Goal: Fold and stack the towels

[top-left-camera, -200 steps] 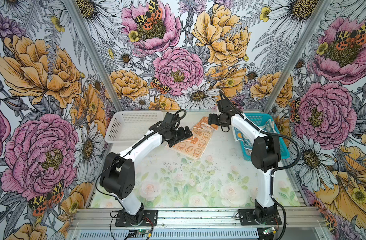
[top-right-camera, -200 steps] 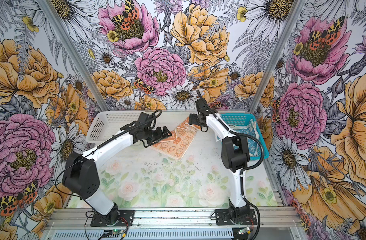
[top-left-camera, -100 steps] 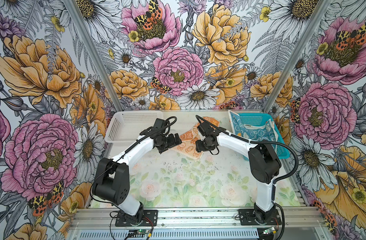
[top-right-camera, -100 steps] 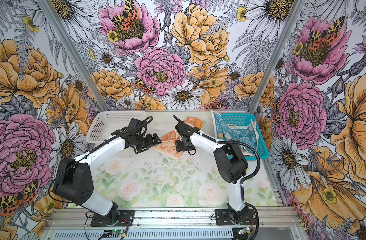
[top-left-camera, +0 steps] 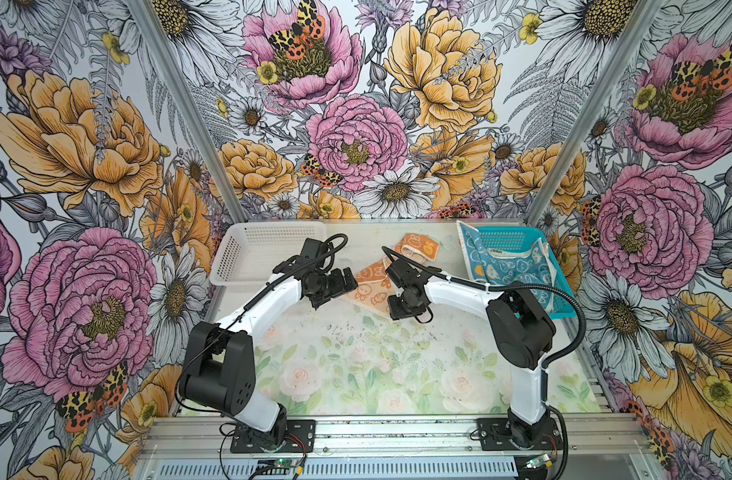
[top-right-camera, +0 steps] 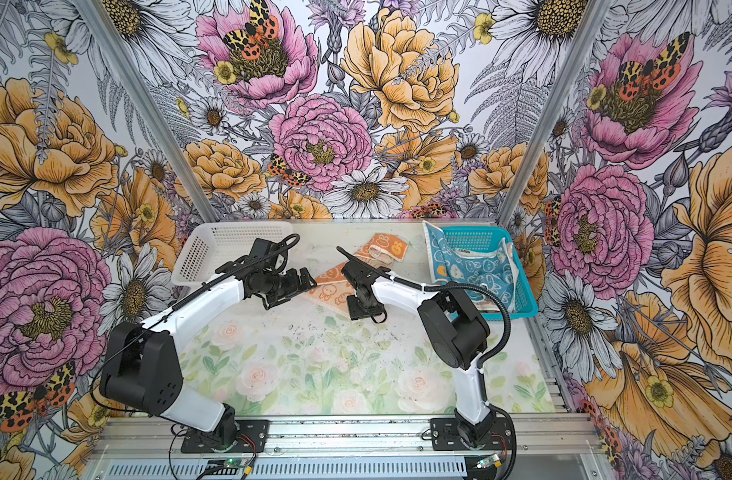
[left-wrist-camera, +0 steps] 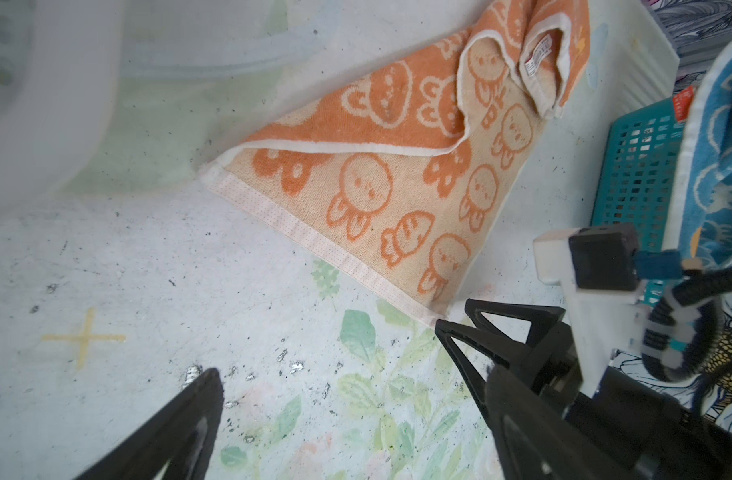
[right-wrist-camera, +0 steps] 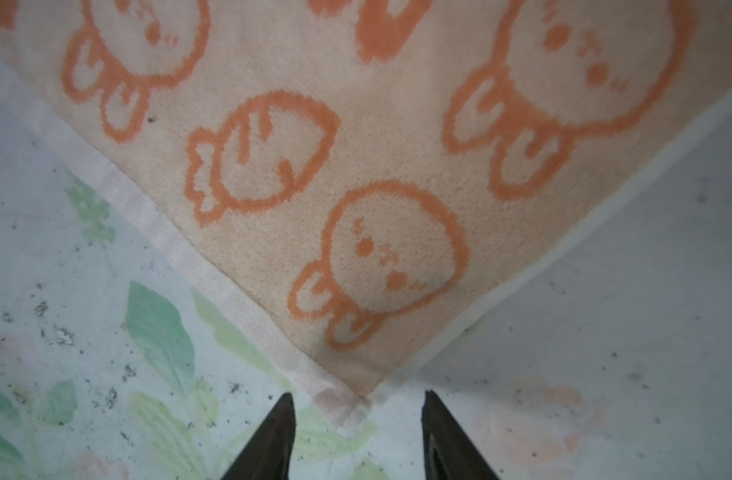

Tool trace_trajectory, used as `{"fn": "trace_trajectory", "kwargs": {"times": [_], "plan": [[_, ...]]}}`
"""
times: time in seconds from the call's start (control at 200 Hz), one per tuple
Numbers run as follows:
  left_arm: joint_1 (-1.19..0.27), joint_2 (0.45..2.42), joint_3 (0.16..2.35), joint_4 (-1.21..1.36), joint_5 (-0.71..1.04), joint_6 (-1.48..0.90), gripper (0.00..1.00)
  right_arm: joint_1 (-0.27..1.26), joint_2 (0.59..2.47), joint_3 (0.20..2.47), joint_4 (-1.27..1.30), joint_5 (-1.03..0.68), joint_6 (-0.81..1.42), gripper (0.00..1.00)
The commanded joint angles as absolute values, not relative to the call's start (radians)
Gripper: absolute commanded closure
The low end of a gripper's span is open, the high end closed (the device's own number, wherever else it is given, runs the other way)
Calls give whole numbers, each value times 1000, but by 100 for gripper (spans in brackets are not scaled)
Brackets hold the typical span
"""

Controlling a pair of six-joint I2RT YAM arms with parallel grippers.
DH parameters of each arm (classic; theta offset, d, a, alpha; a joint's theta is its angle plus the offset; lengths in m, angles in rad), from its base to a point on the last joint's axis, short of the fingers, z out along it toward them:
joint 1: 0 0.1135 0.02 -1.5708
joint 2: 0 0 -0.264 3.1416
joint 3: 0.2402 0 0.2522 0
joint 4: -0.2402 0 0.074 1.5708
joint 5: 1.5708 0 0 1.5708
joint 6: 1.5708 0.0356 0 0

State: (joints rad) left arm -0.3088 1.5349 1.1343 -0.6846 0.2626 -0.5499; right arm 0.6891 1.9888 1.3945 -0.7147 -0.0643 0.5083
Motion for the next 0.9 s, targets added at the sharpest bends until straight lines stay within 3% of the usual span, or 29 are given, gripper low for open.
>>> {"fn": "trace_trajectory", "kwargs": {"times": [0.0,0.18,0.345,0.45,0.721,0.891], "plan": [[-306,1525,1120,-689,241,-531,1,705,2016,1385,-706,-33,525,49],[-308,1514,1115,-690,230,-529,1,721,2048,1384,-706,-23,527,53],[-318,1515,1105,-701,205,-518,1,721,2042,1366,-707,2,532,87],[-345,1531,1103,-712,175,-497,1,712,2015,1344,-707,7,528,100],[-461,1688,1171,-774,53,-450,1,620,1880,1264,-711,5,493,100],[-480,1779,1225,-775,1,-426,12,566,1830,1229,-711,-5,470,100]]}}
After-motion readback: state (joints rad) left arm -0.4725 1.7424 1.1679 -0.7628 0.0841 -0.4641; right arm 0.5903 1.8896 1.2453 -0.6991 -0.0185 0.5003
